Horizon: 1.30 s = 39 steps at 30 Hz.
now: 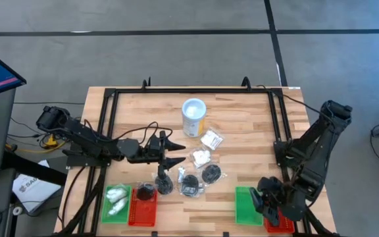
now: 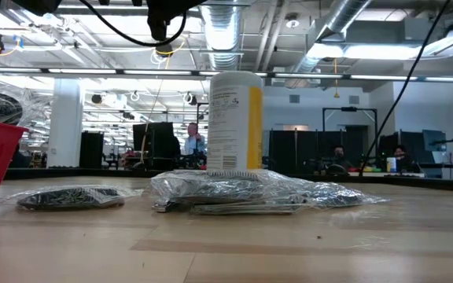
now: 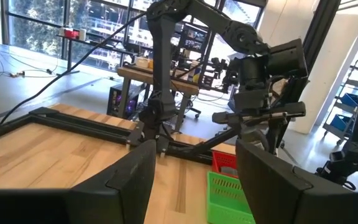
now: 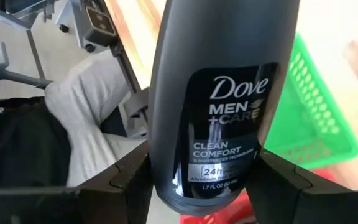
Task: Pick & Place Travel size toiletries
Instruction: Put the deodorant into the right red bin
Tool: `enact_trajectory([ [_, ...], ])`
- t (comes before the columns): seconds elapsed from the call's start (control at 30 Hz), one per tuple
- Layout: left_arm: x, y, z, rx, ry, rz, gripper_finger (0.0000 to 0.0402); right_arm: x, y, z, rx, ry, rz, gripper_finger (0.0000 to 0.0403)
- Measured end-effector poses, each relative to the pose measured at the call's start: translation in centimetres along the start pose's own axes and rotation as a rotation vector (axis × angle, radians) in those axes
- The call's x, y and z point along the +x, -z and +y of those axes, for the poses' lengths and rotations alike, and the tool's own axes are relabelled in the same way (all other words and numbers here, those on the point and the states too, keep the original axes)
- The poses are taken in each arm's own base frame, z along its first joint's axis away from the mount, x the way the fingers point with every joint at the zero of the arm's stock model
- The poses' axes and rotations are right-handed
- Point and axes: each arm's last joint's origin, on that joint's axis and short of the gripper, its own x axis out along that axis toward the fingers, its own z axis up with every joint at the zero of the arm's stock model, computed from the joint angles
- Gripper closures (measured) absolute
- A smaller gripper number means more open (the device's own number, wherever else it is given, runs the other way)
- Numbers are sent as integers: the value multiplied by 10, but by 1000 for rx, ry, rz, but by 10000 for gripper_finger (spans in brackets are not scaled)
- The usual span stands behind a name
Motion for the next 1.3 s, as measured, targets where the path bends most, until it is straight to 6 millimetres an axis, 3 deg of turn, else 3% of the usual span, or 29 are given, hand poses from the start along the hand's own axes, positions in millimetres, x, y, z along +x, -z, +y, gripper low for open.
enact_trajectory([
  [0.23,-2,1,-5,-1,19,6,191,-2,20,-7,103,55,37,205],
  [0.7,-5,3,-13,1,49,14,191,28,63,-10,225,256,258,205],
  [1.3,-5,3,-13,4,48,20,191,27,77,-13,298,305,290,205],
])
